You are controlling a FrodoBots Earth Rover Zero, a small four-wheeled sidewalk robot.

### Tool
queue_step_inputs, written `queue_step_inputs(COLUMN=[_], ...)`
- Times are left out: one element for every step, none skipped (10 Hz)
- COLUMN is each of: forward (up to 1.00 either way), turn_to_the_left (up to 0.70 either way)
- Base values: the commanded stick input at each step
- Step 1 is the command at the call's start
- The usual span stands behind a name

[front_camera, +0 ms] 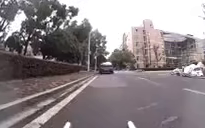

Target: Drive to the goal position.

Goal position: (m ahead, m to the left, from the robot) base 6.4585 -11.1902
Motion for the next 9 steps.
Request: queue_step_inputs(forward=[0.45, 0.45, 0.45, 0.45, 0.45, 0.45, 0.45, 0.45, 0.45], turn_to_the_left=[-0.27, -0.27, -0.27, -0.1, 0.0, 0.0, 0.0, 0.0, 0.0])
